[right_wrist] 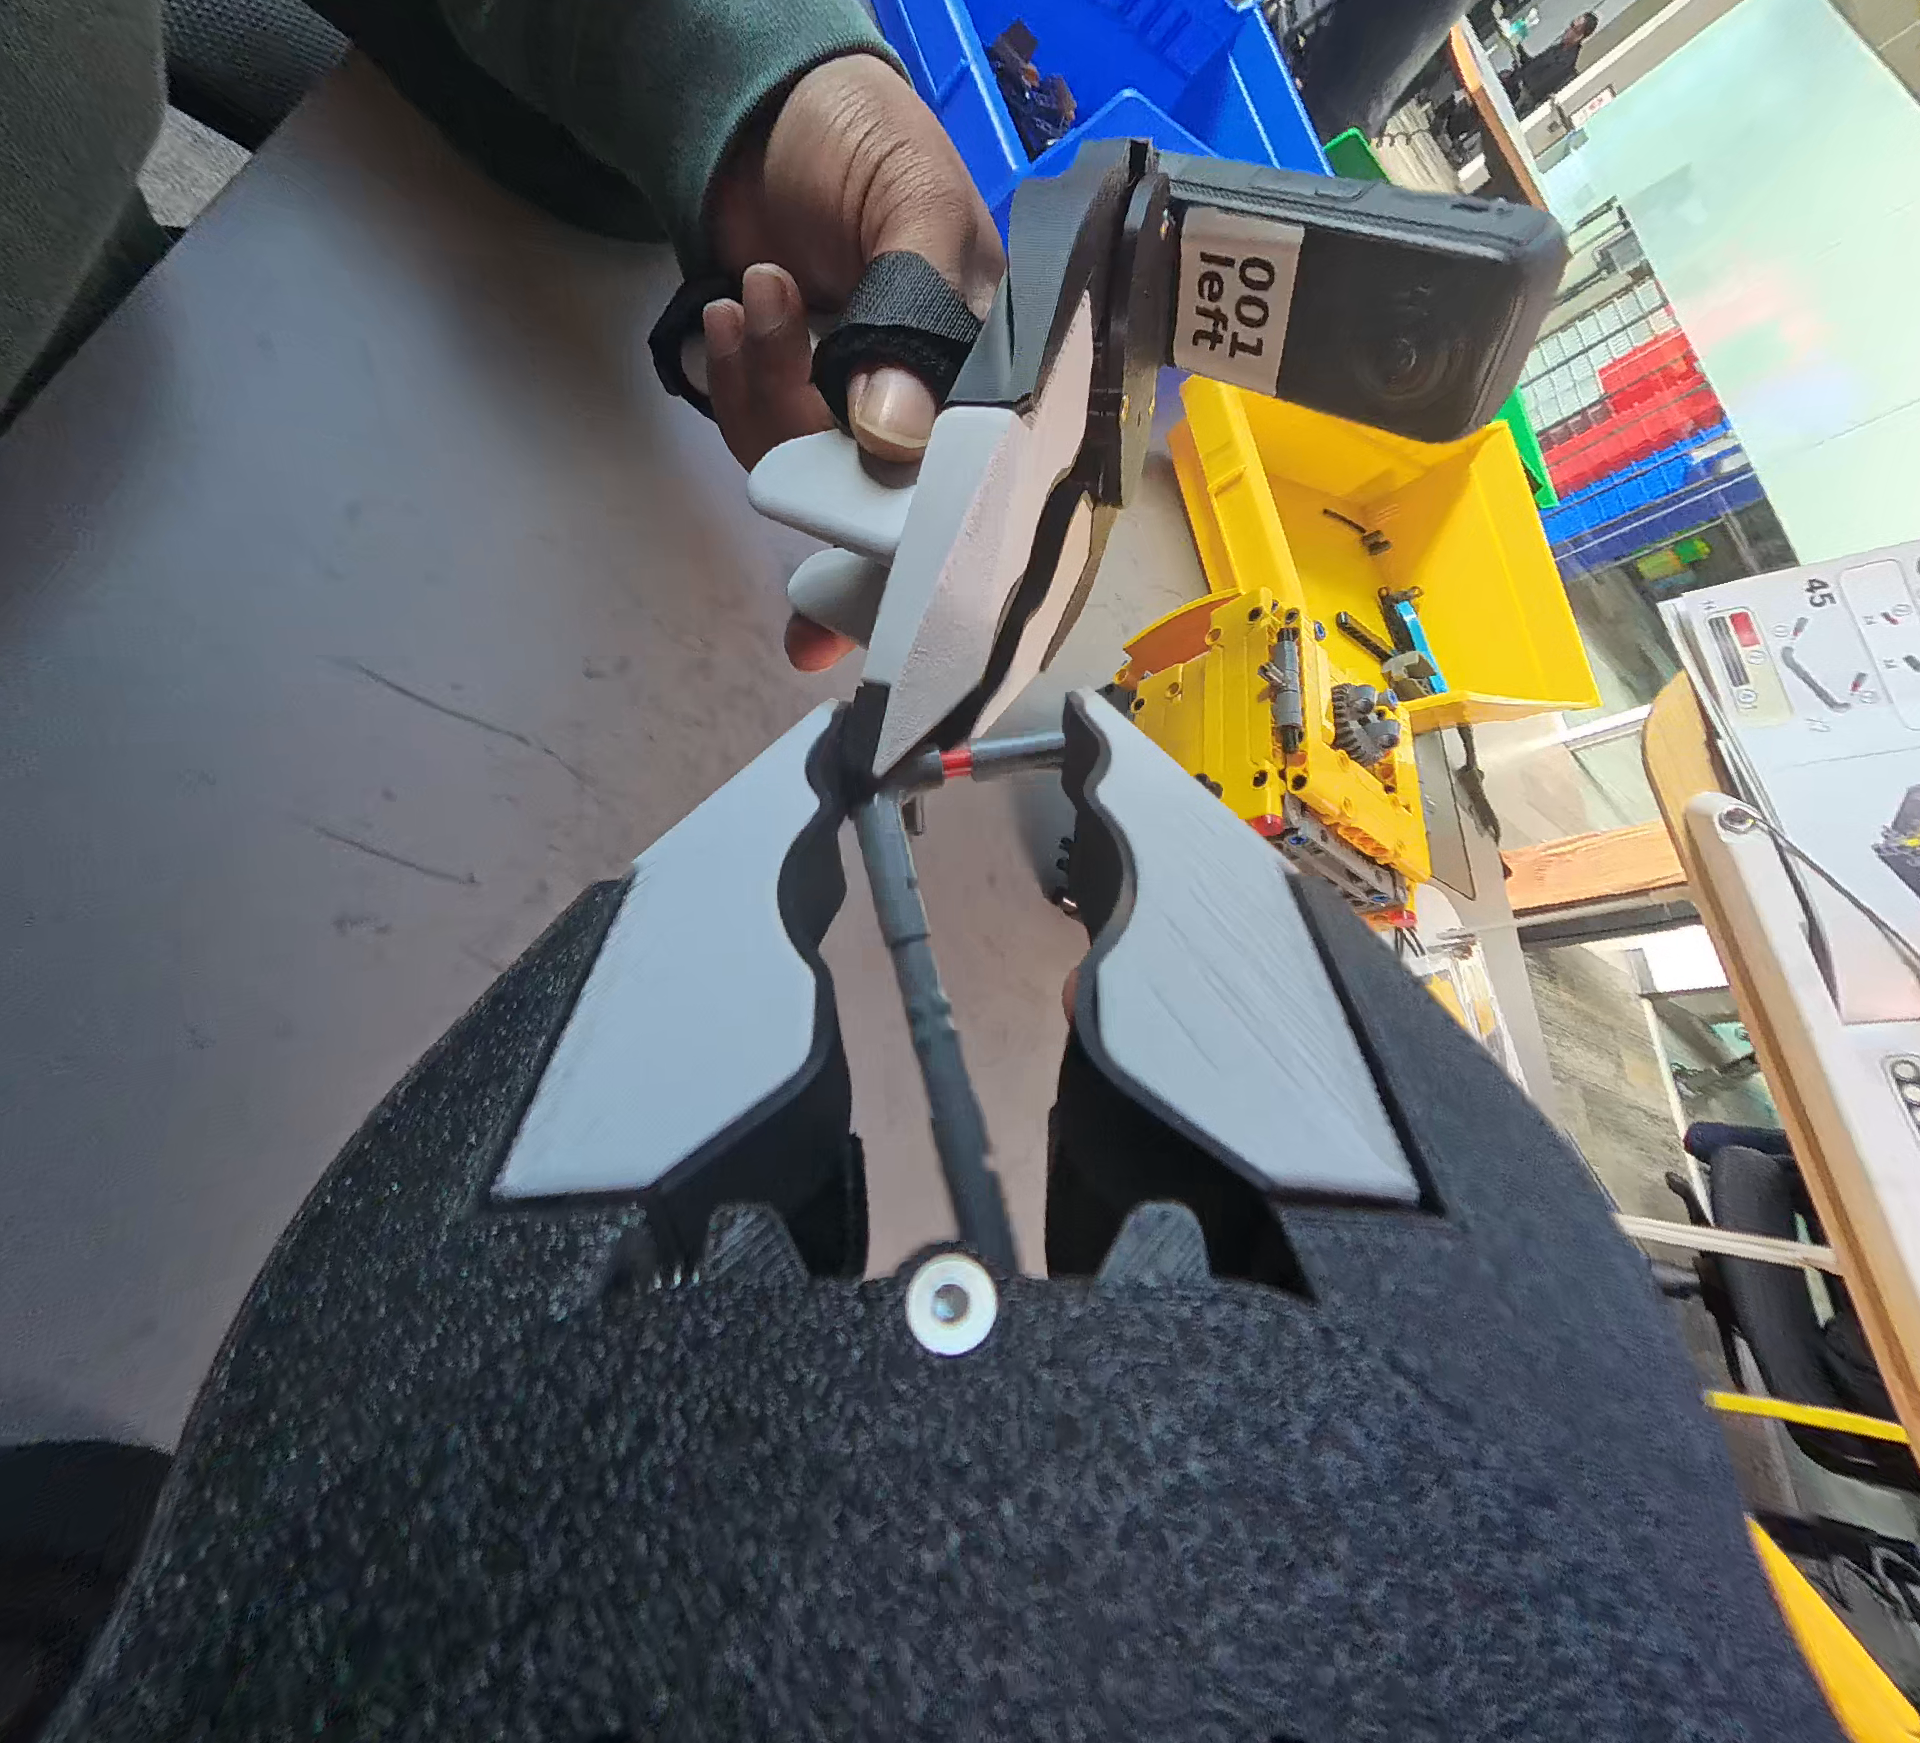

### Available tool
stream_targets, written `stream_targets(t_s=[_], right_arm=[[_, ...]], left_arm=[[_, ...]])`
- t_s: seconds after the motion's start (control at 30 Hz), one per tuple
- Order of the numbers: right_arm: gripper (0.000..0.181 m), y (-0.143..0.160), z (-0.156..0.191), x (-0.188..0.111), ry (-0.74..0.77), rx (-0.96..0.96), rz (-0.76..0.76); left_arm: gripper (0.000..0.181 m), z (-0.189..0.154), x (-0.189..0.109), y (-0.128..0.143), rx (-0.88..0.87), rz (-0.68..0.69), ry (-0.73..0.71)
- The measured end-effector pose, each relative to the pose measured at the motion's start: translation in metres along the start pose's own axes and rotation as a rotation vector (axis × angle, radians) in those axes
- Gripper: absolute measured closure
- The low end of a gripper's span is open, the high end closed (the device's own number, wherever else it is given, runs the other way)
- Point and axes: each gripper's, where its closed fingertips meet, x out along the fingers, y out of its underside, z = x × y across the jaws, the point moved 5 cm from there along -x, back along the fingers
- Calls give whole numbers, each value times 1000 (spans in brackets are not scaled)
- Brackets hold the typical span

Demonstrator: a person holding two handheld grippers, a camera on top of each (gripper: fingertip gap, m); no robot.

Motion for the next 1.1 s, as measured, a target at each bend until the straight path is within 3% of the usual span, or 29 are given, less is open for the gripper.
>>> stream_targets(t_s=[0.07,0.13,0.7,1.1], right_arm=[[149,-7,7,6,-29,-31,-5],[151,-9,-2,8,41,-78,27],[140,-5,3,3,-8,-52,20],[146,-7,6,5,21,27,-35]], left_arm=[[178,-2,7,1,3,15,8],[179,-2,3,-4,4,-8,12],[177,-4,-2,4,56,60,2],[178,-3,-4,5,-19,59,67]])
